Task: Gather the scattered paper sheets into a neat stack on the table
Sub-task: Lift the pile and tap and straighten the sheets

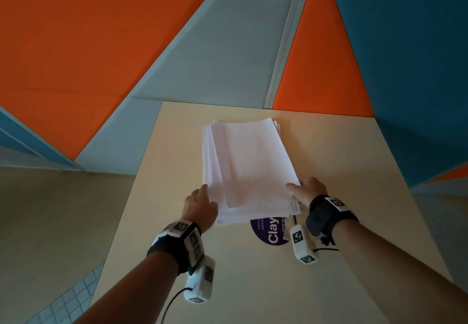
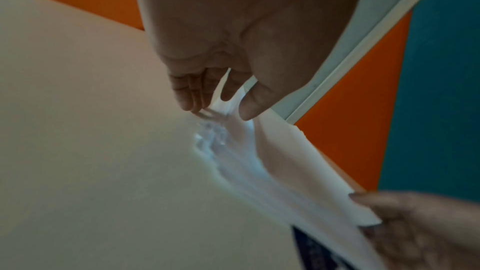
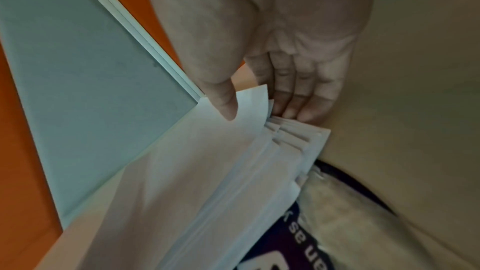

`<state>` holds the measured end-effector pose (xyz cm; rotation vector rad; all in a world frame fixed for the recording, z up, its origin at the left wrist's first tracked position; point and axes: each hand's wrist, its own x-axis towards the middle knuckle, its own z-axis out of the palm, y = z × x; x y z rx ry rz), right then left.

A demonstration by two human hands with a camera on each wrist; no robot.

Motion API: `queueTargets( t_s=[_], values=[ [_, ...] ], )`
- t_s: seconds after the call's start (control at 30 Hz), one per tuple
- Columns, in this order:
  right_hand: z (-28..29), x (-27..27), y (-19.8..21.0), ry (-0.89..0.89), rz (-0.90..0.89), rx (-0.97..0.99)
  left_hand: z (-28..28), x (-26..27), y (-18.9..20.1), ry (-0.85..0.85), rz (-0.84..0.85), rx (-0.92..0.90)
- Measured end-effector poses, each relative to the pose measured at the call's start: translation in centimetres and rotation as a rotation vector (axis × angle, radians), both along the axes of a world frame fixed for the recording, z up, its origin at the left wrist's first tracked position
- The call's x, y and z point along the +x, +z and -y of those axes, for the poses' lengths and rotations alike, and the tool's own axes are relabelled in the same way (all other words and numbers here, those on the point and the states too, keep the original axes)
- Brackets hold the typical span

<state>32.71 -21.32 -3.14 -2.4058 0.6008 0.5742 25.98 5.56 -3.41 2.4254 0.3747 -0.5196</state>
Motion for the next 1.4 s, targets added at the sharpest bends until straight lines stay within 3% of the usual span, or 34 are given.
queueTargets(
  t_s=[0.27, 0.67, 0.97, 1.27, 1.4],
  values=[
    [-0.8, 1.1, -0.2, 0.033, -0.004, -0.064, 1.4, 2.7, 1.2, 0.250, -0.111, -0.053],
    [-0.1, 1.0, -1.4, 0.095, 0.045, 0.024, 1.4, 5.3, 2.0, 0.394, -0.160, -0.118],
    [0.1, 1.0, -1.8, 0.101, 0.072, 0.043, 1.5, 6.7, 2.3, 0.409, -0.228, -0.113],
    [0.2, 1.0, -1.9, 0.106, 0.071, 0.060, 0.9, 7.6, 2.1, 0.578, -0.172, -0.326],
    [0.3, 1.1, -1.9, 0.102, 0.062, 0.077, 0.1, 8.0, 1.2, 0.512, -0.091, -0.313]
  ],
)
